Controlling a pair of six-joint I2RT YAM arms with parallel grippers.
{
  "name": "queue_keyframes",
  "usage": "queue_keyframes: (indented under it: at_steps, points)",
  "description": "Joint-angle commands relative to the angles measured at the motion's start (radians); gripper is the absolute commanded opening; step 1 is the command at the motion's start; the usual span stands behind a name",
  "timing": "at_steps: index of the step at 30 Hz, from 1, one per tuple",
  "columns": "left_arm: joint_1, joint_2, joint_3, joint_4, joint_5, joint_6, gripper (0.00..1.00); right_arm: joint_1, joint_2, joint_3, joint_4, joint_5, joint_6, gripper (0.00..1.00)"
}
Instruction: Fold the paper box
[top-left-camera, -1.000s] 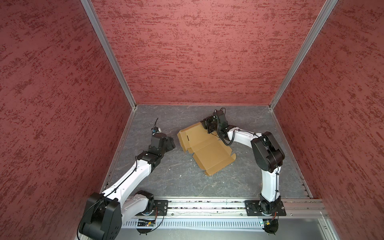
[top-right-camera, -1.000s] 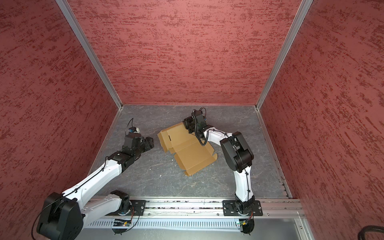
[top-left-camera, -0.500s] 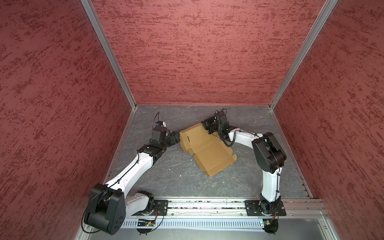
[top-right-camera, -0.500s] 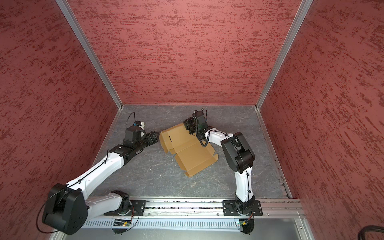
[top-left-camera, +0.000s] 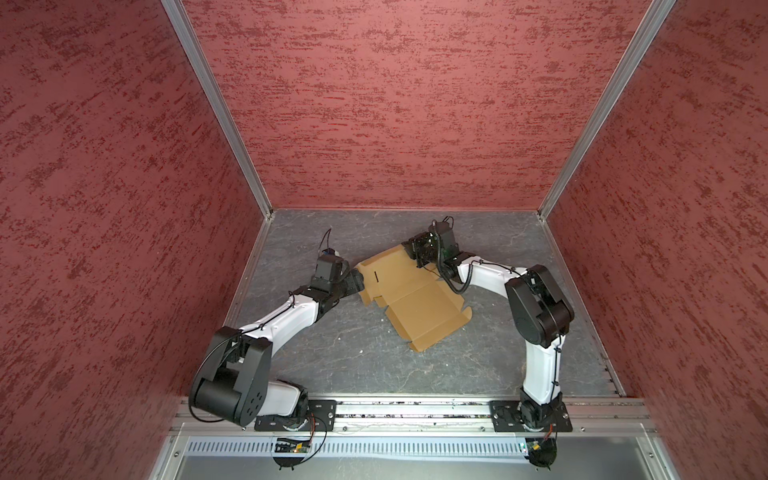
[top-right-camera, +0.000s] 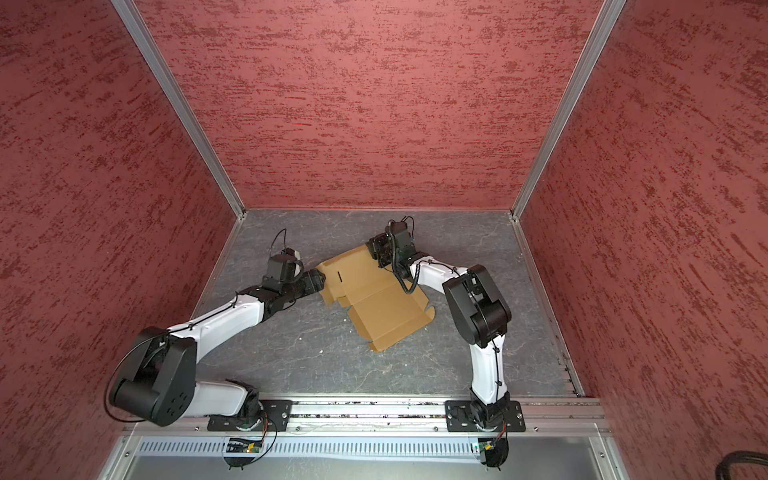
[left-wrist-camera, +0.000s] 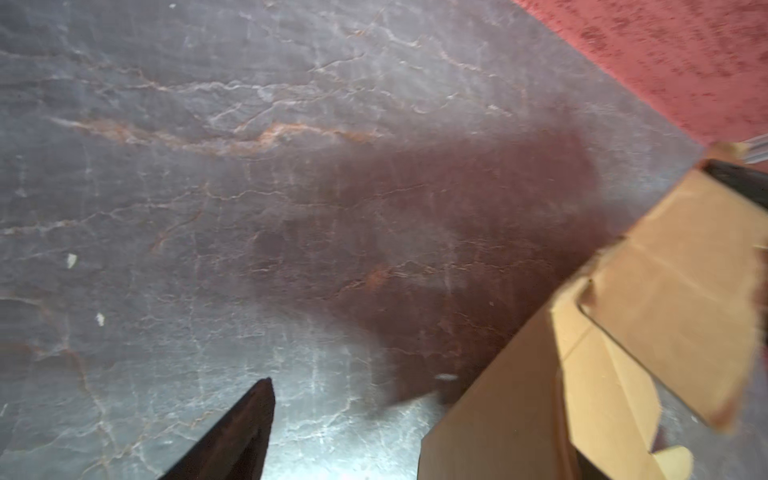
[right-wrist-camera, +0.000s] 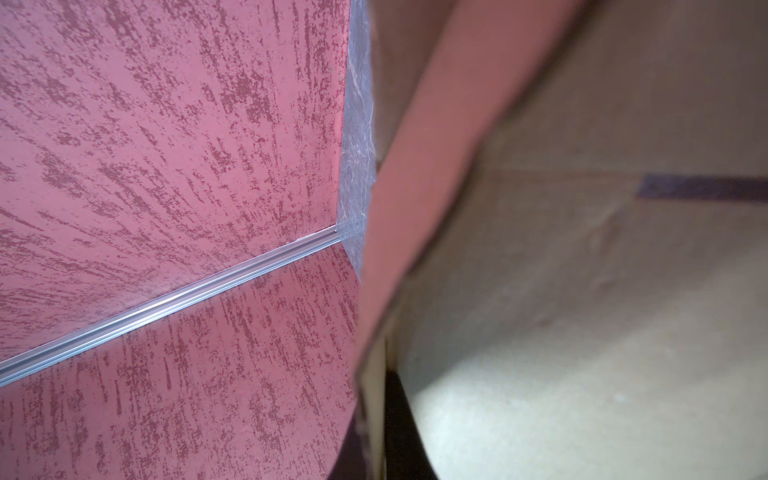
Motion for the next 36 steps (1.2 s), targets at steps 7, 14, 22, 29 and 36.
queue_keyframes:
  at_steps: [7,14,22,29,36]
  points:
    - [0.03,-0.023,0.018,0.0,-0.044,-0.002,0.81,-0.013,-0.051,0.003,0.011,0.001,0.07,0.08]
    - [0.029,-0.204,-0.018,-0.011,-0.023,-0.021,0.81,-0.012,-0.045,0.005,0.012,0.003,0.073,0.08]
    - [0.045,-0.278,-0.018,-0.094,-0.047,0.012,0.82,-0.013,-0.037,0.01,0.025,-0.004,0.071,0.08]
    - [0.077,-0.259,-0.039,-0.094,-0.044,-0.002,0.81,-0.013,-0.038,0.006,0.056,-0.029,0.048,0.07]
    - [0.09,-0.259,-0.045,-0.083,-0.024,0.0,0.8,-0.012,-0.054,-0.019,0.105,-0.062,-0.013,0.07]
